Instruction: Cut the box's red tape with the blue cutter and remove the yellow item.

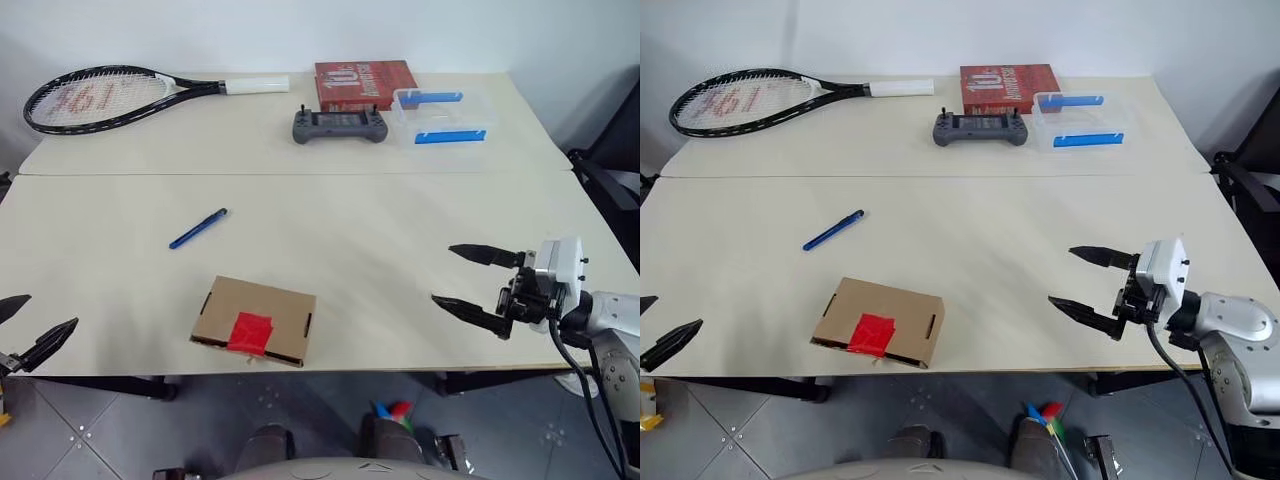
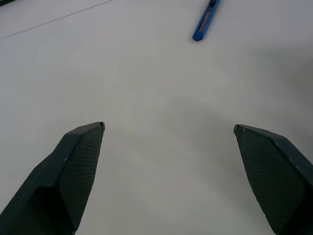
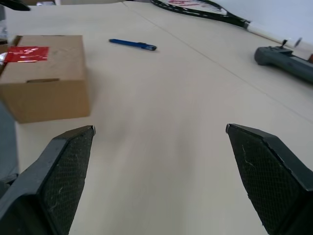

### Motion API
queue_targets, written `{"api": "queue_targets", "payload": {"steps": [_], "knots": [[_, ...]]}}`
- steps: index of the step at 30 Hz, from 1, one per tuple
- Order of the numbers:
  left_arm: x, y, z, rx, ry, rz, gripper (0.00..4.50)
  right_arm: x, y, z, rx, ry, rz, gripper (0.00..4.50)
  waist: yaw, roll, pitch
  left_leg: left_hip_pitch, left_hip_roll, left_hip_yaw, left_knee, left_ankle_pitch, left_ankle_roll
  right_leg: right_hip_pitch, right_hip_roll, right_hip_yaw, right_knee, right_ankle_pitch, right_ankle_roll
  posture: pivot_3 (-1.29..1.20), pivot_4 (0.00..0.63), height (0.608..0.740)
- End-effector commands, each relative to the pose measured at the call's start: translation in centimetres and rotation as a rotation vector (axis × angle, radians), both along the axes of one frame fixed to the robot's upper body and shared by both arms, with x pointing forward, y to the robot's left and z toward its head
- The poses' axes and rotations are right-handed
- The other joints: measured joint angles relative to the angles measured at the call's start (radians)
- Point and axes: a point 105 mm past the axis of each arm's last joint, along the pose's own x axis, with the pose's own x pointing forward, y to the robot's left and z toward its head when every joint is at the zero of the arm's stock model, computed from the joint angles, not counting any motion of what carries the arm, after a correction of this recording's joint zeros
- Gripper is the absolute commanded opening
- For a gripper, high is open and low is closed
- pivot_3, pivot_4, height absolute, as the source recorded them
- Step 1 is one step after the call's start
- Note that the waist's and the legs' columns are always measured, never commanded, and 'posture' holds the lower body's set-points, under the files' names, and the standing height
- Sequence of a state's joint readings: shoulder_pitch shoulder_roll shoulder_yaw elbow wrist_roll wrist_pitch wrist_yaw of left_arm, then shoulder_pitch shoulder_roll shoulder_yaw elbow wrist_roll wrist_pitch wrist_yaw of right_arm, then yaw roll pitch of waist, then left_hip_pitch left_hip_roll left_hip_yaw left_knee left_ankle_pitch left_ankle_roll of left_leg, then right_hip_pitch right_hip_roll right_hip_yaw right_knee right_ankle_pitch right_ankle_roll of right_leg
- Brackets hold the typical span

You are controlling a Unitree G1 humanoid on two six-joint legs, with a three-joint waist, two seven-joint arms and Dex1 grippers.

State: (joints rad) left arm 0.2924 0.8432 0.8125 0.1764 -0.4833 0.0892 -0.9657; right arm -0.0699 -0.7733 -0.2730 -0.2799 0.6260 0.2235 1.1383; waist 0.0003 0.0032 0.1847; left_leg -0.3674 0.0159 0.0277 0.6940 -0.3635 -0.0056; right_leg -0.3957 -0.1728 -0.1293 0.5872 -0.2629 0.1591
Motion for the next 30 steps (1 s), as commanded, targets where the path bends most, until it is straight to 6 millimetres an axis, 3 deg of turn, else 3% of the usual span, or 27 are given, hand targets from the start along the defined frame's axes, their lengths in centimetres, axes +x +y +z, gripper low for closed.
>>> {"api": "queue_targets", "payload": {"steps": [1, 7, 10, 14, 21, 22, 23, 30], "knots": [[-0.5, -0.7, 0.5, 0.029, -0.005, -0.036, 4.5, -1.3, 0.6, 0.7, -0.018, -0.007, 0.057, 4.49, -0.001, 0.0, 0.0, 0.0, 0.0, 0.0, 0.0, 0.0, 0.0, 0.0, 0.0, 0.0, 0.0, 0.0, 0.0, 0.0, 0.15, 0.74], [0.1, -3.5, 0.9, -0.056, -0.002, -0.163, 4.5, -2.3, 2.4, -0.5, -0.079, 0.073, 0.14, 4.49, 0.0, 0.0, 0.0, 0.0, 0.0, 0.001, 0.0, -0.001, 0.0, 0.0, 0.0, 0.001, 0.0, 0.0, 0.0, 0.0, 0.15, 0.74], [0.4, -5.3, 0.7, -0.102, 0.023, -0.244, 3.92, -2.8, 4.1, -1.4, -0.106, 0.105, 0.18, 3.89, 0.0, 0.0, 0.0, 0.001, 0.0, 0.001, 0.0, -0.001, 0.0, 0.0, 0.0, 0.001, 0.0, 0.0, 0.0, 0.0, 0.15, 0.74], [0.4, -8.8, -1.6, -0.043, 0.145, -0.387, 2.67, -2.0, 6.5, -3.0, -0.142, 0.097, 0.161, 2.49, -0.001, 0.0, 0.0, 0.001, 0.0, 0.002, 0.0, -0.001, 0.0, -0.001, 0.0, 0.002, 0.0, 0.0, 0.0, 0.0, 0.15, 0.74], [4.1, -15.1, -3.2, -0.066, 0.091, -0.505, 0.43, 0.1, 9.5, -4.7, -0.148, 0.088, 0.131, 0.01, 0.004, 0.0, 0.0, 0.001, 0.0, 0.003, 0.002, -0.001, 0.0, -0.002, 0.001, 0.005, 0.002, 0.0, 0.0, 0.0, 0.15, 0.74], [4.4, -15.7, -3.2, -0.073, 0.092, -0.516, 0.09, 0.5, 9.8, -4.6, -0.135, 0.084, 0.123, 0.0, 0.003, -0.001, -0.001, 0.0, 0.0, 0.003, 0.003, -0.001, 0.0, -0.002, 0.001, 0.005, 0.002, 0.0, 0.0, 0.0, 0.15, 0.74], [4.4, -16.3, -3.3, -0.09, 0.103, -0.532, 0.04, 0.8, 10.1, -4.5, -0.124, 0.084, 0.113, 0.0, 0.001, -0.002, -0.001, 0.0, 0.0, 0.003, 0.003, -0.001, 0.0, -0.002, 0.001, 0.005, 0.003, 0.0, 0.0, 0.0, 0.15, 0.74], [5.8, -20.1, -3.9, -0.128, 0.16, -0.644, 0.04, 1.9, 10.9, -5.3, -0.116, 0.173, 0.086, 0.0, 0.0, -0.002, -0.001, 0.0, 0.0, 0.004, 0.003, -0.001, 0.0, -0.003, 0.001, 0.005, 0.003, 0.0, 0.0, 0.0, 0.15, 0.74]]}}
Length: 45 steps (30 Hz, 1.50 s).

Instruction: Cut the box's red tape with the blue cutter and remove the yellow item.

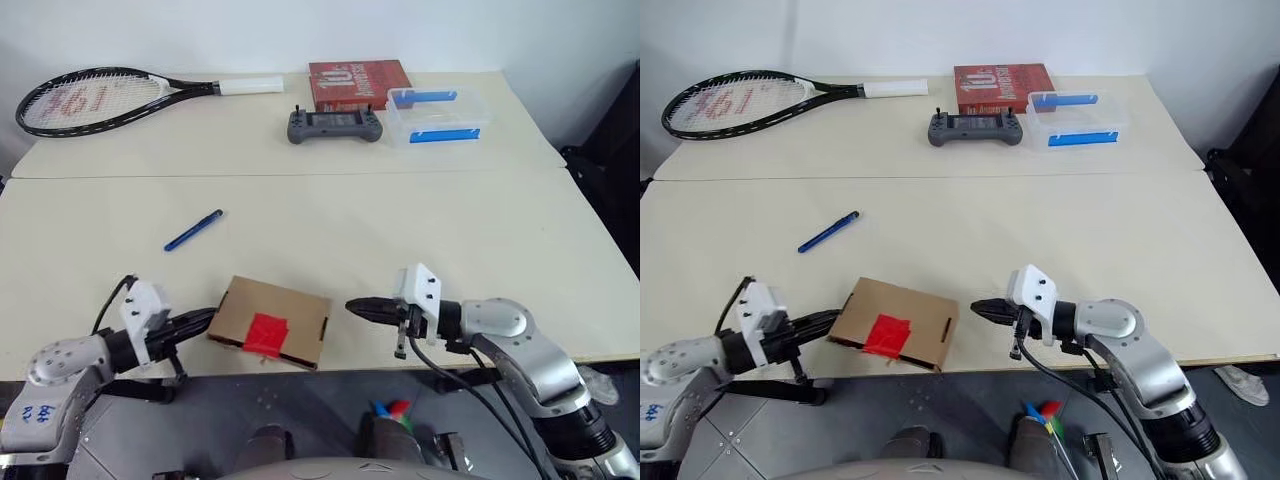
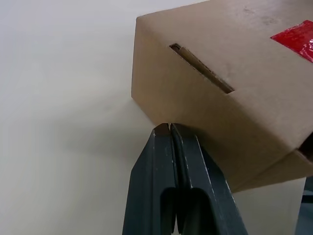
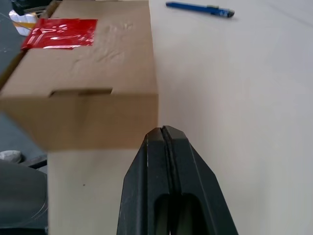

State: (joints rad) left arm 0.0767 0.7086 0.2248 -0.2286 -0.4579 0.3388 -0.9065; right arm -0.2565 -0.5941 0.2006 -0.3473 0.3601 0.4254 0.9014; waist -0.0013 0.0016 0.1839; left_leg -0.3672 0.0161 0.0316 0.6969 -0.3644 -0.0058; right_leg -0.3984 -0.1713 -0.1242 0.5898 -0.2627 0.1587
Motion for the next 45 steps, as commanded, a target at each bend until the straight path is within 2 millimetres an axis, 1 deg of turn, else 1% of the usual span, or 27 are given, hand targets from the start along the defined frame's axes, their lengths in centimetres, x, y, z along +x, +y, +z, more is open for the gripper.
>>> {"api": "queue_targets", "payload": {"steps": [1, 4, 6, 8, 11, 13, 14, 15, 17, 18, 19, 20, 21, 22, 24, 25, 26, 28, 29, 30, 31, 33, 38, 40, 41, 44, 45], "knots": [[0.5, -2.3, 0.3, -0.003, -0.005, -0.076, 0.04, 0.5, 0.3, 0.1, 0.01, 0.027, -0.024, 0.0, 0.003, 0.0, 0.0, 0.0, 0.0, 0.0, 0.0, 0.0, 0.0, 0.0, 0.0, 0.0, 0.0, 0.0, 0.0, 0.0, 0.15, 0.74], [0.9, -3.8, 0.2, 0.007, -0.002, -0.118, 0.04, 1.3, -0.1, -0.1, -0.016, 0.031, -0.063, 0.0, 0.003, 0.0, 0.0, 0.0, 0.0, 0.0, 0.001, 0.0, 0.0, 0.0, 0.0, 0.001, 0.0, 0.0, 0.0, 0.0, 0.15, 0.74], [1.5, -5.0, 0.4, -0.022, -0.016, -0.125, 0.04, 2.4, -0.6, 0.5, 0.009, 0.002, -0.118, 0.0, 0.002, 0.0, 0.0, 0.0, 0.0, 0.0, 0.0, 0.0, 0.0, 0.0, 0.0, 0.001, 0.0, 0.0, 0.0, 0.0, 0.15, 0.74], [2.0, -5.6, 0.5, -0.034, -0.028, -0.124, 0.04, 3.2, -0.8, 0.8, 0.016, -0.027, -0.141, 0.0, 0.001, 0.0, 0.0, 0.0, 0.0, 0.0, 0.0, 0.0, 0.0, 0.0, 0.0, 0.001, 0.0, 0.0, 0.0, 0.0, 0.15, 0.74], [3.2, -6.6, 0.3, -0.041, -0.04, -0.11, 0.04, 5.4, -1.3, 1.9, 0.057, -0.07, -0.221, 0.0, 0.0, 0.0, 0.0, 0.0, 0.0, 0.001, 0.0, 0.0, 0.0, 0.0, 0.0, 0.001, 0.0, 0.0, 0.0, 0.0, 0.15, 0.74], [4.5, -7.6, 0.5, -0.041, -0.066, -0.087, 0.04, 7.4, -2.6, 2.7, 0.019, -0.147, -0.279, 0.0, 0.0, 0.0, 0.0, 0.0, 0.0, 0.001, 0.001, 0.0, 0.0, 0.0, 0.0, 0.001, 0.001, 0.0, 0.0, 0.0, 0.15, 0.74], [5.1, -7.8, 0.8, -0.039, -0.086, -0.076, 0.04, 8.2, -3.8, 3.3, -0.001, -0.175, -0.306, 0.0, 0.001, 0.0, 0.0, 0.0, 0.0, 0.002, 0.001, 0.0, 0.0, 0.0, 0.0, 0.002, 0.001, 0.0, 0.0, 0.0, 0.15, 0.74], [5.4, -7.7, 1.1, -0.034, -0.101, -0.063, 0.04, 8.4, -4.7, 3.9, -0.01, -0.19, -0.318, 0.0, 0.004, 0.0, 0.0, 0.0, 0.0, 0.002, 0.002, 0.0, 0.0, 0.0, 0.0, 0.002, 0.001, 0.0, 0.0, 0.0, 0.15, 0.74], [5.5, -6.8, 1.5, -0.022, -0.116, -0.044, 0.04, 8.0, -6.2, 4.4, -0.018, -0.188, -0.302, 0.0, 0.006, 0.0, 0.0, 0.0, -0.001, 0.002, 0.002, 0.0, 0.001, 0.0, 0.0, 0.002, 0.0, 0.0, 0.001, 0.0, 0.15, 0.74], [5.4, -6.0, 1.8, -0.014, -0.121, -0.034, 0.04, 7.3, -6.8, 4.3, -0.034, -0.18, -0.273, 0.0, 0.006, 0.0, 0.0, 0.0, 0.0, 0.002, 0.001, 0.0, 0.001, 0.0, 0.0, 0.002, 0.0, 0.0, 0.001, 0.0, 0.15, 0.74], [4.9, -4.8, 2.1, -0.006, -0.116, -0.035, 0.04, 6.3, -7.6, 4.1, -0.058, -0.163, -0.233, 0.0, 0.004, 0.0, 0.0, 0.0, 0.0, 0.002, -0.001, 0.0, 0.001, 0.0, 0.0, 0.001, -0.001, 0.0, 0.001, 0.0, 0.15, 0.74], [4.3, -3.7, 2.6, 0.006, -0.113, -0.043, 0.04, 5.4, -8.1, 3.9, -0.076, -0.14, -0.198, 0.0, 0.003, 0.0, 0.0, 0.0, 0.0, 0.002, -0.003, 0.0, 0.0, -0.001, 0.001, 0.001, -0.002, 0.0, 0.001, 0.0, 0.15, 0.74], [3.8, -3.0, 2.9, 0.014, -0.11, -0.051, 0.04, 4.8, -8.4, 3.7, -0.086, -0.124, -0.175, 0.0, -0.001, 0.0, 0.0, 0.0, 0.0, 0.002, -0.005, 0.0, 0.0, -0.001, 0.001, 0.0, -0.003, 0.0, 0.001, 0.0, 0.15, 0.74], [2.8, -2.0, 3.1, 0.013, -0.073, -0.071, 0.04, 3.9, -8.9, 3.5, -0.091, -0.092, -0.147, 0.0, -0.003, 0.0, 0.0, 0.0, 0.0, 0.002, -0.007, 0.0, 0.0, -0.002, 0.001, 0.0, -0.004, 0.0, 0.001, 0.0, 0.15, 0.74], [0.5, -0.7, 3.3, 0.024, 0.001, -0.133, 0.04, 2.2, -9.5, 2.8, -0.105, -0.025, -0.096, 0.0, -0.007, 0.0, 0.0, 0.0, 0.001, 0.005, -0.007, 0.0, 0.0, -0.004, 0.001, 0.0, -0.005, 0.0, 0.001, 0.0, 0.15, 0.74], [-0.2, -0.4, 3.4, 0.031, 0.027, -0.154, 0.04, 1.6, -9.7, 2.7, -0.11, -0.004, -0.079, 0.0, -0.006, 0.001, 0.0, -0.001, 0.001, 0.006, -0.008, 0.0, 0.0, -0.005, 0.001, 0.0, -0.005, 0.0, 0.001, 0.0, 0.15, 0.74], [-1.6, 0.0, 3.2, 0.046, 0.088, -0.196, 0.04, 0.5, -10.0, 2.0, -0.137, 0.042, -0.043, 0.0, -0.003, 0.001, 0.001, 0.0, 0.001, 0.006, -0.007, 0.0, 0.0, -0.005, 0.001, 0.001, -0.004, 0.0, 0.001, 0.0, 0.15, 0.74], [-3.4, 0.3, 2.9, 0.057, 0.186, -0.253, 0.04, -1.2, -10.3, 1.2, -0.174, 0.11, 0.01, 0.0, 0.001, 0.002, 0.001, -0.001, 0.001, 0.007, -0.006, 0.0, 0.0, -0.005, 0.001, 0.001, -0.004, 0.0, 0.001, 0.0, 0.15, 0.74], [-4.4, 0.2, 2.7, 0.058, 0.239, -0.287, 0.04, -2.1, -10.4, 0.7, -0.19, 0.163, 0.038, 0.0, 0.005, 0.002, 0.001, 0.0, 0.002, 0.007, -0.005, 0.0, 0.0, -0.004, 0.001, 0.001, -0.004, 0.0, 0.001, 0.0, 0.15, 0.74], [-5.2, -0.4, 2.3, 0.053, 0.281, -0.323, 0.04, -2.9, -10.3, 0.3, -0.199, 0.199, 0.067, 0.0, 0.01, 0.002, 0.001, 0.0, 0.002, 0.006, -0.004, 0.0, 0.001, -0.003, 0.001, 0.002, -0.004, 0.0, 0.001, 0.0, 0.15, 0.74], [-5.4, -1.5, 1.8, 0.041, 0.289, -0.35, 0.04, -3.4, -9.8, -0.2, -0.199, 0.227, 0.082, 0.0, 0.014, 0.002, 0.001, 0.0, 0.002, 0.006, -0.003, -0.001, 0.001, -0.003, 0.001, 0.002, -0.004, 0.0, 0.001, 0.0, 0.15, 0.74], [-4.8, -3.6, 0.9, 0.016, 0.255, -0.357, 0.04, -3.8, -8.3, -0.7, -0.177, 0.219, 0.114, 0.0, 0.022, 0.003, 0.001, 0.0, 0.002, 0.006, -0.001, -0.001, 0.001, -0.002, 0.001, 0.004, -0.003, 0.001, 0.0, 0.0, 0.15, 0.74], [-2.3, -5.9, -0.3, 0.018, 0.149, -0.283, 0.04, -3.4, -5.9, -0.8, -0.118, 0.198, 0.105, 0.0, 0.025, 0.002, 0.002, 0.001, 0.001, 0.006, 0.002, 0.0, 0.0, -0.002, 0.001, 0.005, 0.0, 0.002, -0.001, 0.0, 0.15, 0.74], [-1.5, -6.4, -0.6, 0.029, 0.113, -0.261, 0.04, -3.3, -5.4, -0.9, -0.113, 0.189, 0.101, 0.0, 0.025, 0.002, 0.002, 0.001, 0.001, 0.006, 0.002, 0.0, 0.0, -0.002, 0.001, 0.005, 0.0, 0.002, -0.002, 0.0, 0.15, 0.74], [-0.6, -6.8, -0.8, 0.032, 0.09, -0.233, 0.04, -3.1, -5.2, -1.0, -0.113, 0.182, 0.091, 0.0, 0.025, 0.002, 0.001, 0.001, 0.001, 0.006, 0.002, 0.0, 0.0, -0.002, 0.001, 0.005, 0.0, 0.002, -0.002, 0.0, 0.15, 0.74], [1.1, -7.5, -0.9, 0.054, 0.028, -0.201, 0.04, -2.8, -5.2, -1.1, -0.118, 0.166, 0.066, 0.0, 0.028, 0.002, 0.001, 0.0, 0.001, 0.006, 0.002, 0.0, 0.001, -0.002, 0.001, 0.005, 0.0, 0.002, -0.001, 0.0, 0.15, 0.74], [1.4, -7.6, -0.9, 0.062, 0.013, -0.201, 0.04, -2.6, -5.2, -1.1, -0.121, 0.161, 0.056, 0.0, 0.028, 0.002, 0.001, 0.0, 0.001, 0.006, 0.002, 0.0, 0.001, -0.002, 0.001, 0.005, -0.001, 0.002, -0.001, 0.0, 0.15, 0.74]]}}
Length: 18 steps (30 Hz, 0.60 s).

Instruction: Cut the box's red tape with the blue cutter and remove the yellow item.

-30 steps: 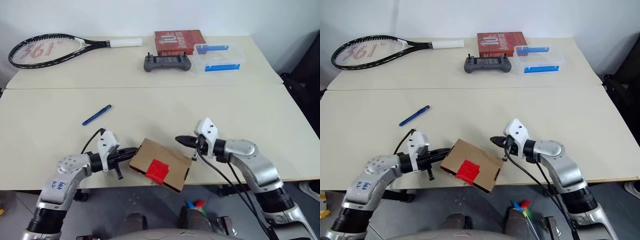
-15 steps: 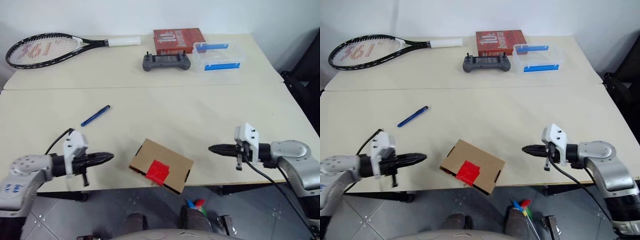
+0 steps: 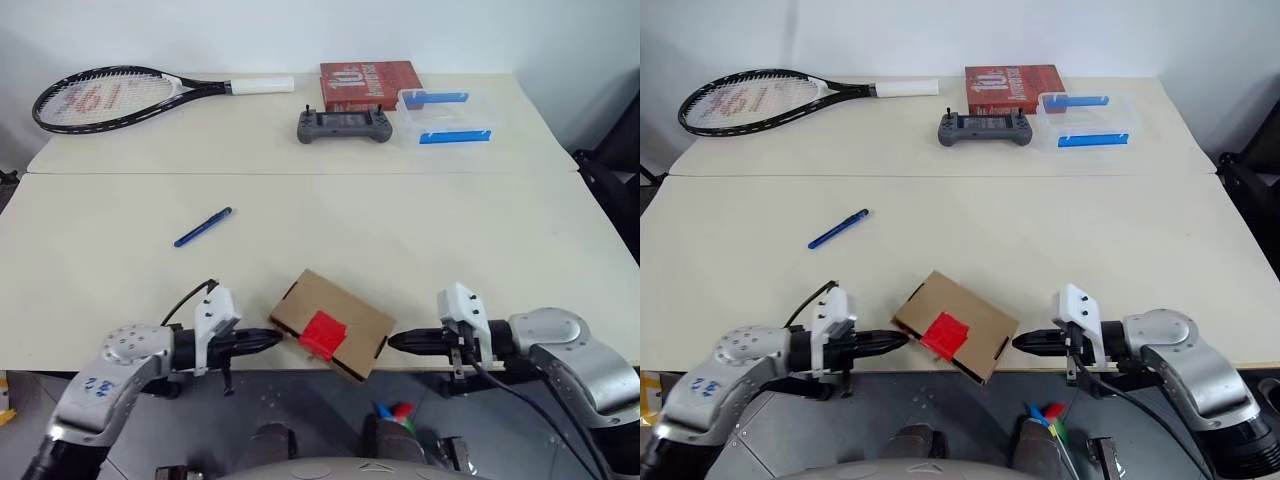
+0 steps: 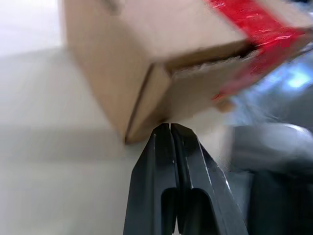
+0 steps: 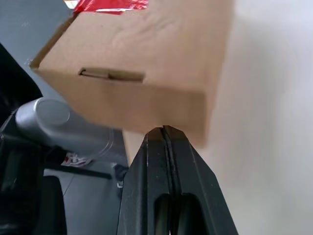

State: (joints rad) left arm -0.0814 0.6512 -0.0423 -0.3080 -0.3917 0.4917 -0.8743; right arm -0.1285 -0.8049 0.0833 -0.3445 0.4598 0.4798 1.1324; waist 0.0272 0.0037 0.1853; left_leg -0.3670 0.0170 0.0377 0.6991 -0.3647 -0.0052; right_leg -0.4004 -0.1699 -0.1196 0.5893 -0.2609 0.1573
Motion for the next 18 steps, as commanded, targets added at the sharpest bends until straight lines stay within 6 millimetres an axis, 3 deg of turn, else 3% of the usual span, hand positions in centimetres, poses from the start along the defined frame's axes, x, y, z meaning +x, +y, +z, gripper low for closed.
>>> {"api": "queue_targets", "payload": {"steps": [1, 3, 7, 12, 15, 18], "knots": [[1.1, -0.5, 0.3, 0.036, -0.088, 0.006, 0.04, 0.3, 0.1, 0.6, -0.007, -0.048, -0.017, 0.0, -0.001, 0.0, 0.0, 0.0, 0.0, 0.0, 0.0, 0.0, 0.0, 0.0, 0.0, 0.0, 0.0, 0.0, 0.0, 0.0, 0.15, 0.74], [1.7, -1.2, 0.5, 0.019, -0.101, -0.002, 0.04, 1.5, -0.1, 1.0, 0.011, -0.09, -0.089, 0.0, -0.002, 0.0, 0.0, 0.0, 0.0, 0.0, 0.0, 0.0, 0.0, 0.0, 0.0, 0.0, 0.0, 0.0, 0.0, 0.0, 0.15, 0.74], [1.8, -2.3, 1.0, -0.004, -0.085, -0.08, 0.04, 6.0, -0.2, 2.7, 0.068, -0.212, -0.286, 0.0, -0.007, 0.0, 0.0, 0.0, 0.0, 0.002, 0.001, 0.001, 0.0, 0.0, 0.0, 0.0, 0.0, 0.0, 0.0, 0.0, 0.15, 0.74], [0.9, 0.3, 5.3, -0.127, 0.019, -0.14, 0.04, 8.2, -0.8, 3.3, 0.049, -0.282, -0.386, 0.0, -0.008, 0.0, 0.0, -0.003, 0.002, 0.002, 0.0, 0.001, -0.001, -0.006, 0.001, 0.001, 0.003, 0.0, 0.0, 0.0, 0.15, 0.74], [2.5, 2.6, 8.6, -0.191, 0.021, -0.097, 0.04, 9.0, -1.5, 3.9, 0.047, -0.317, -0.428, 0.0, -0.001, 0.0, 0.0, -0.004, 0.001, 0.002, 0.0, 0.001, -0.001, -0.007, 0.001, 0.001, 0.003, 0.0, 0.0, 0.0, 0.15, 0.74], [4.9, 3.7, 10.2, -0.179, -0.062, -0.033, 0.04, 7.8, -1.7, 3.7, 0.041, -0.255, -0.387, 0.0, -0.002, 0.0, 0.0, -0.004, 0.001, 0.002, 0.0, 0.001, 0.0, -0.007, 0.001, 0.002, 0.003, 0.001, 0.0, 0.0, 0.15, 0.74]]}}
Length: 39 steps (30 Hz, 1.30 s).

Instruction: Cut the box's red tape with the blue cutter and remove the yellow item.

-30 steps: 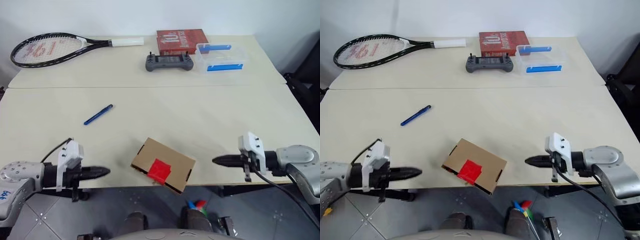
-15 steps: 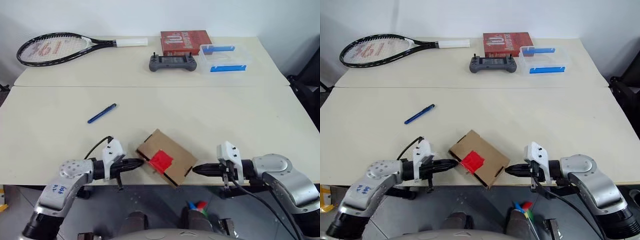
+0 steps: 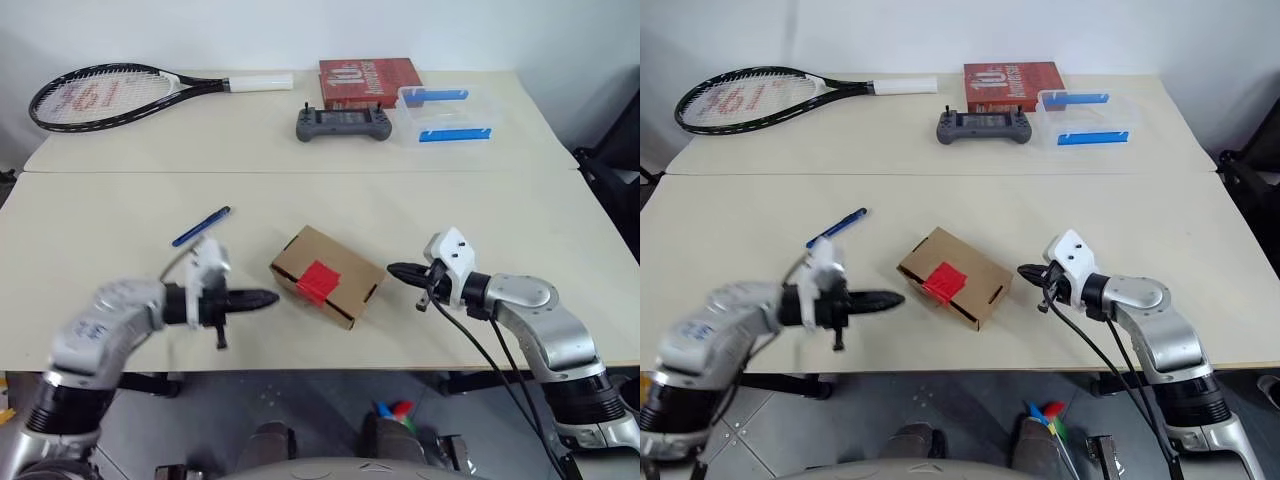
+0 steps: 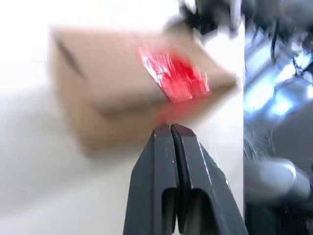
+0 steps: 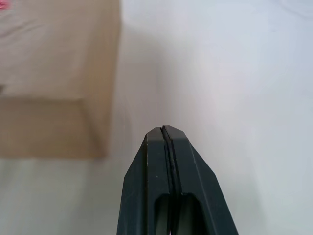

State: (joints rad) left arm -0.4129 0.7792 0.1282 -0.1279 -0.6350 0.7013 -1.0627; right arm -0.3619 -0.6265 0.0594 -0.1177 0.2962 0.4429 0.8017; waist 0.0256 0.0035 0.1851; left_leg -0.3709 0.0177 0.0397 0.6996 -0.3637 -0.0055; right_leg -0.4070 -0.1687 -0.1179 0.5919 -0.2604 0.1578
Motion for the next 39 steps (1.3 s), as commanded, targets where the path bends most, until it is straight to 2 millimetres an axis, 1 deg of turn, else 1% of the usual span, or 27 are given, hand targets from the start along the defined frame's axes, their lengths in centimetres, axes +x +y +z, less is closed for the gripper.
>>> {"api": "queue_targets", "payload": {"steps": [1, 2, 4, 5, 7, 8, 9, 10, 12, 14, 16, 20, 23, 25, 26, 27, 28, 29, 30, 31, 32, 33, 35, 36, 37, 38, 39], "knots": [[2.1, 0.8, 1.2, -0.003, -0.076, 0.053, 0.04, -1.5, -0.6, 1.1, 0.01, 0.028, 0.048, 0.0, 0.002, 0.0, 0.0, 0.0, 0.0, 0.0, -0.001, 0.0, 0.0, 0.0, 0.0, 0.0, 0.0, 0.0, 0.0, 0.0, 0.15, 0.74], [2.9, 0.8, 1.1, 0.016, -0.1, 0.074, 0.04, -2.2, -0.5, 1.0, 0.017, 0.065, 0.075, 0.0, 0.0, 0.0, 0.0, 0.0, 0.0, 0.0, -0.001, 0.0, 0.0, 0.0, 0.0, 0.0, -0.001, 0.0, 0.0, 0.0, 0.15, 0.74], [4.7, 0.6, 0.9, 0.034, -0.154, 0.115, 0.04, -4.3, 0.2, 0.5, 0.022, 0.157, 0.16, 0.0, 0.001, 0.0, 0.0, 0.0, 0.0, 0.0, -0.002, 0.0, 0.0, 0.0, 0.0, -0.001, -0.001, 0.0, 0.0, 0.0, 0.15, 0.74], [5.9, 0.3, 0.6, 0.052, -0.18, 0.152, 0.04, -5.5, 0.6, 0.3, 0.024, 0.203, 0.206, 0.0, -0.001, -0.001, 0.0, 0.0, -0.001, 0.0, -0.003, 0.0, 0.0, 0.0, 0.0, -0.001, -0.001, 0.0, 0.0, 0.0, 0.15, 0.74], [7.5, -1.0, -1.3, 0.129, -0.182, 0.156, 0.04, -7.4, 1.8, -0.3, 0.031, 0.277, 0.276, 0.0, 0.001, -0.001, 0.0, 0.0, -0.001, 0.001, -0.002, 0.0, 0.0, 0.0, 0.0, -0.001, -0.001, 0.0, 0.0, 0.0, 0.15, 0.74], [7.6, -2.3, -2.5, 0.186, -0.182, 0.098, 0.04, -7.7, 2.5, -0.3, 0.042, 0.273, 0.286, 0.0, 0.0, -0.002, 0.0, 0.0, -0.001, 0.001, -0.002, 0.0, 0.0, 0.0, 0.0, -0.001, -0.001, 0.0, 0.001, 0.0, 0.15, 0.74], [7.3, -3.4, -3.1, 0.202, -0.153, 0.051, 0.04, -7.3, 3.0, -0.5, 0.054, 0.261, 0.254, 0.0, -0.001, -0.003, 0.0, 0.0, -0.001, 0.001, -0.002, 0.0, 0.0, 0.0, 0.0, -0.001, -0.001, 0.0, 0.001, 0.0, 0.15, 0.74], [7.0, -4.2, -3.3, 0.194, -0.138, 0.017, 0.04, -6.8, 3.2, -0.6, 0.052, 0.234, 0.227, 0.0, -0.005, -0.004, 0.0, 0.0, -0.001, 0.001, -0.001, 0.0, 0.0, 0.0, 0.0, -0.001, -0.001, 0.001, 0.001, 0.0, 0.15, 0.74], [6.3, -4.9, -3.6, 0.185, -0.105, -0.03, 0.04, -5.7, 3.2, -0.5, 0.051, 0.201, 0.173, 0.0, -0.009, -0.004, 0.0, 0.0, 0.0, 0.003, -0.001, 0.0, 0.0, 0.0, 0.0, 0.0, -0.001, 0.001, 0.001, 0.0, 0.15, 0.74], [5.0, -4.9, -4.5, 0.219, -0.066, -0.088, 0.04, -4.4, 3.0, -0.1, 0.059, 0.16, 0.115, 0.0, -0.018, -0.005, 0.0, 0.0, 0.001, 0.003, -0.001, 0.0, 0.0, -0.001, 0.001, 0.0, 0.0, 0.001, 0.001, 0.0, 0.15, 0.74], [3.5, -4.3, -5.1, 0.244, -0.009, -0.134, 0.04, -3.2, 2.6, 0.2, 0.059, 0.133, 0.067, 0.0, -0.029, -0.005, 0.0, 0.001, 0.001, 0.004, -0.002, 0.0, 0.0, -0.001, 0.001, 0.001, 0.001, 0.001, 0.001, 0.0, 0.15, 0.74], [1.9, -3.8, -5.1, 0.176, 0.053, -0.094, 0.04, 0.1, 1.1, 0.2, 0.009, 0.034, -0.043, 0.0, -0.026, -0.005, -0.001, 0.001, 0.001, 0.004, -0.001, 0.0, 0.0, -0.001, 0.001, 0.003, 0.001, 0.001, 0.001, 0.0, 0.15, 0.74], [0.3, -4.1, -5.5, 0.162, 0.073, -0.099, 0.04, 2.6, 0.3, 1.1, -0.004, -0.057, -0.109, 0.0, -0.025, -0.005, 0.0, 0.0, 0.001, 0.003, -0.001, 0.0, 0.0, -0.002, 0.001, 0.002, 0.001, 0.001, 0.001, 0.0, 0.15, 0.74], [-0.2, -3.8, -4.9, 0.11, 0.118, -0.073, 0.04, 3.9, -0.6, 1.9, -0.028, -0.134, -0.162, 0.0, -0.026, -0.005, 0.0, 0.0, 0.001, 0.004, -0.001, 0.0, 0.0, -0.002, 0.001, 0.003, 0.001, 0.001, 0.001, 0.0, 0.15, 0.74], [0.5, -2.9, -3.8, 0.061, 0.113, -0.006, 0.04, 4.3, -1.1, 2.2, -0.038, -0.154, -0.181, 0.0, -0.026, -0.005, 0.0, 0.0, 0.001, 0.003, -0.001, 0.0, 0.0, -0.002, 0.001, 0.003, 0.001, 0.001, 0.001, 0.0, 0.15, 0.74], [1.1, -1.3, -2.5, 0.02, 0.099, 0.054, 0.04, 4.3, -1.9, 2.7, -0.036, -0.165, -0.191, 0.0, -0.026, -0.005, 0.0, 0.0, 0.001, 0.003, -0.001, 0.0, 0.0, -0.002, 0.001, 0.003, 0.001, 0.001, 0.001, 0.0, 0.15, 0.74], [1.2, 0.0, -1.4, -0.002, 0.09, 0.089, 0.04, 4.2, -2.7, 3.0, -0.035, -0.162, -0.197, 0.0, -0.027, -0.005, 0.0, 0.0, 0.001, 0.003, -0.001, 0.0, 0.0, -0.002, 0.001, 0.003, 0.001, 0.001, 0.001, 0.0, 0.15, 0.74], [1.3, 0.8, -0.8, -0.015, 0.084, 0.107, 0.04, 4.1, -3.3, 3.2, -0.034, -0.158, -0.198, 0.0, -0.028, -0.005, 0.0, 0.0, 0.001, 0.003, -0.001, 0.0, 0.0, -0.002, 0.001, 0.002, 0.001, 0.001, 0.001, 0.0, 0.15, 0.74], [1.1, 1.3, -0.5, -0.009, 0.085, 0.105, 0.04, 3.8, -3.7, 3.2, -0.043, -0.15, -0.193, 0.0, -0.029, -0.005, 0.0, 0.0, 0.001, 0.003, -0.001, 0.0, 0.0, -0.002, 0.001, 0.002, 0.001, 0.001, 0.001, 0.0, 0.15, 0.74], [1.2, 1.8, -0.3, 0.017, 0.076, 0.104, 0.04, 3.0, -4.1, 2.8, -0.058, -0.105, -0.158, 0.0, -0.028, -0.004, 0.0, 0.001, 0.001, 0.003, -0.002, 0.0, 0.0, -0.002, 0.001, 0.002, 0.001, 0.001, 0.001, 0.0, 0.15, 0.74], [1.7, 2.1, 0.0, 0.041, 0.047, 0.113, 0.04, 1.7, -4.2, 2.3, -0.071, -0.038, -0.102, 0.0, -0.022, -0.004, 0.0, 0.0, 0.001, 0.004, -0.002, 0.0, 0.0, -0.002, 0.001, 0.002, 0.0, 0.001, 0.001, 0.0, 0.15, 0.74], [2.8, 2.2, 0.2, 0.063, 0.009, 0.129, 0.04, -0.1, -4.0, 1.7, -0.088, 0.043, -0.024, 0.0, -0.014, -0.004, 0.0, 0.0, 0.001, 0.003, -0.002, 0.0, 0.0, -0.002, 0.001, 0.002, -0.001, 0.001, 0.001, 0.0, 0.15, 0.74], [4.6, 1.8, 0.4, 0.096, -0.058, 0.152, 0.04, -2.8, -3.5, 0.9, -0.105, 0.162, 0.08, 0.0, 0.002, -0.004, 0.0, 0.0, 0.001, 0.003, -0.002, 0.0, 0.0, -0.002, 0.001, 0.002, -0.001, 0.001, 0.001, 0.0, 0.15, 0.74], [5.6, 1.0, -0.1, 0.115, -0.062, 0.145, 0.04, -4.3, -2.8, 0.7, -0.1, 0.212, 0.135, 0.0, 0.008, -0.004, 0.0, 0.0, 0.001, 0.003, -0.002, 0.0, 0.0, -0.001, 0.001, 0.001, -0.001, 0.001, 0.001, 0.0, 0.15, 0.74], [6.3, 0.1, -0.6, 0.15, -0.092, 0.109, 0.04, -5.4, -2.1, 0.5, -0.084, 0.253, 0.167, 0.0, 0.008, -0.005, 0.0, 0.0, 0.0, 0.003, -0.001, 0.0, 0.001, -0.001, 0.001, 0.001, -0.001, 0.001, 0.001, 0.0, 0.15, 0.74], [7.0, -1.2, -1.2, 0.186, -0.108, 0.068, 0.04, -6.3, -1.1, 0.3, -0.075, 0.276, 0.202, 0.0, 0.008, -0.005, -0.001, 0.0, 0.0, 0.003, 0.0, 0.0, 0.001, -0.001, 0.001, 0.001, -0.001, 0.001, 0.001, 0.0, 0.15, 0.74], [7.3, -2.3, -1.6, 0.204, -0.119, 0.028, 0.04, -6.7, -0.5, 0.0, -0.062, 0.293, 0.209, 0.0, 0.007, -0.006, -0.001, 0.0, 0.0, 0.004, 0.0, 0.0, 0.001, 0.0, 0.001, 0.001, -0.001, 0.001, 0.001, 0.0, 0.15, 0.74]]}}
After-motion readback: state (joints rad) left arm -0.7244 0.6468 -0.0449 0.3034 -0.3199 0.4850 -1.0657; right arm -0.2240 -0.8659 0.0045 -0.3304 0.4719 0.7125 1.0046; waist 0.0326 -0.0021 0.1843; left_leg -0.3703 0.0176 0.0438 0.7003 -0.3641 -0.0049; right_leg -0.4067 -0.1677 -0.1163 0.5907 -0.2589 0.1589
